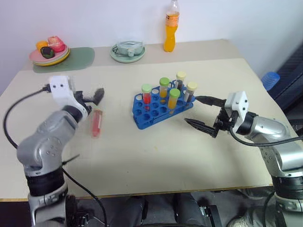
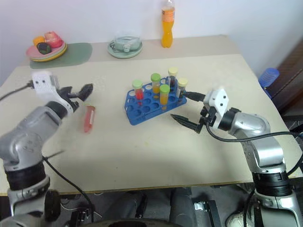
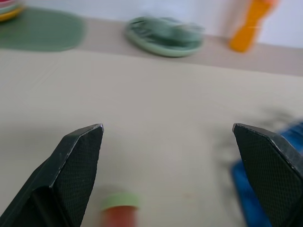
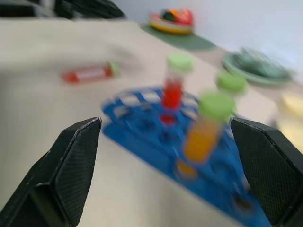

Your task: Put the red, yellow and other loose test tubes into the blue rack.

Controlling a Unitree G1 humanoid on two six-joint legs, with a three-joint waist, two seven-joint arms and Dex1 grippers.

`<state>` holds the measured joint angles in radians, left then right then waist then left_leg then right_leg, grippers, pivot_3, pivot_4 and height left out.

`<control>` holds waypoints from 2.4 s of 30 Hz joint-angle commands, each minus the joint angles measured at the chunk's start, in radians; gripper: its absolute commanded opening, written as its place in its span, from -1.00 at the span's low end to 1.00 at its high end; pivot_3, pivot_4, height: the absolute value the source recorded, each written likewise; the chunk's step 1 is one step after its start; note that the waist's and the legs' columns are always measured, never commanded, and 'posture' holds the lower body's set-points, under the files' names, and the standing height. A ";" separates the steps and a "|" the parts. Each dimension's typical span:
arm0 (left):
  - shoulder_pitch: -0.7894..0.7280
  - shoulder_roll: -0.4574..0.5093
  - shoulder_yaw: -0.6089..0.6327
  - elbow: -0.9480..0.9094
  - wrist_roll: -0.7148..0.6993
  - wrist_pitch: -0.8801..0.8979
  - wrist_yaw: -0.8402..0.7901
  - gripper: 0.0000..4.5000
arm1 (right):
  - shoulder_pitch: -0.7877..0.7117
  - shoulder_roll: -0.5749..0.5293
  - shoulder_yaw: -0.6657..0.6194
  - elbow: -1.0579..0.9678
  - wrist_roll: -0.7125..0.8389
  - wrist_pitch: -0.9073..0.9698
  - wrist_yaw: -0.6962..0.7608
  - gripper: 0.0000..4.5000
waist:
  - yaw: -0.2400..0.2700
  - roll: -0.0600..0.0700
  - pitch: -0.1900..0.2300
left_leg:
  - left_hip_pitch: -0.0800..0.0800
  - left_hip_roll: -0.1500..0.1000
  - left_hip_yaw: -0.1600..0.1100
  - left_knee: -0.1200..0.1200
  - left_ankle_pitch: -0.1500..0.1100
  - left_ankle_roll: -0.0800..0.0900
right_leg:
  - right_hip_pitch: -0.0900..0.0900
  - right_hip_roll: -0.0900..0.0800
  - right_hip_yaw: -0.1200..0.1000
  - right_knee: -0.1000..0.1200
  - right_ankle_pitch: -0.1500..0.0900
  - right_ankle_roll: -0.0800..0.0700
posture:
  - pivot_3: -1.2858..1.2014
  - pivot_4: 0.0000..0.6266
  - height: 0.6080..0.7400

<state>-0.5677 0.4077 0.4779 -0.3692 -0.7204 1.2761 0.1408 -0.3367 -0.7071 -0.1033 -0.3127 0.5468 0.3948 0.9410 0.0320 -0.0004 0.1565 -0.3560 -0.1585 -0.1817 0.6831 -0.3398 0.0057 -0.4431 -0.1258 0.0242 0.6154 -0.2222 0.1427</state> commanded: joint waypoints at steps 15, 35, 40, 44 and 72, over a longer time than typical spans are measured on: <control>-0.257 0.108 0.001 0.448 -0.107 0.338 0.323 1.00 | -0.091 0.011 0.054 -0.002 -0.004 0.005 0.042 0.98 | 0.009 -0.002 0.001 | 0.000 0.000 0.000 0.000 0.000 -0.001 | -0.001 0.000 -0.001 0.000 0.000 0.000 | 0.03 -0.52 1.00; -0.385 0.003 0.045 0.819 -0.001 0.338 0.493 -0.28 | -0.025 -0.005 0.019 -0.059 0.008 0.036 0.014 1.00 | 0.009 -0.002 0.001 | 0.000 0.000 0.000 0.000 0.000 -0.001 | -0.001 0.000 -0.001 0.001 0.000 0.000 | 0.03 -0.52 1.00; -0.376 -0.012 0.072 0.793 0.018 0.338 0.504 -0.66 | -0.034 -0.001 0.029 -0.051 0.000 0.036 0.013 1.00 | 0.007 -0.002 0.001 | 0.001 -0.001 0.000 0.000 0.000 -0.001 | 0.000 -0.001 -0.001 0.002 0.000 0.001 | 0.03 -0.52 1.00; -0.331 -0.010 0.064 0.651 -0.027 0.338 0.470 -0.66 | -0.041 0.006 0.039 -0.052 -0.005 0.036 0.007 1.00 | 0.005 -0.002 0.001 | 0.001 -0.001 0.000 0.000 0.000 -0.001 | -0.001 -0.001 0.000 0.002 0.000 0.001 | 0.03 -0.52 1.00; 0.174 -0.015 -0.590 0.242 0.477 -1.330 -0.777 -0.66 | 0.055 -0.039 -0.055 -0.077 0.012 0.030 0.002 1.00 | 0.010 -0.003 0.001 | 0.000 0.000 0.002 0.000 0.000 0.000 | 0.000 -0.001 -0.001 -0.001 0.001 0.000 | 0.03 -0.52 1.00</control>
<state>-0.3738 0.4084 -0.1023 -0.1523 -0.2700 0.0233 -0.6292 -0.2858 -0.7308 -0.1200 -0.3424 0.5354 0.4202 0.9495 0.0420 -0.0030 0.1576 -0.3561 -0.1584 -0.1797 0.6828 -0.3400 0.0053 -0.4430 -0.1272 0.0235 0.6141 -0.2214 0.1426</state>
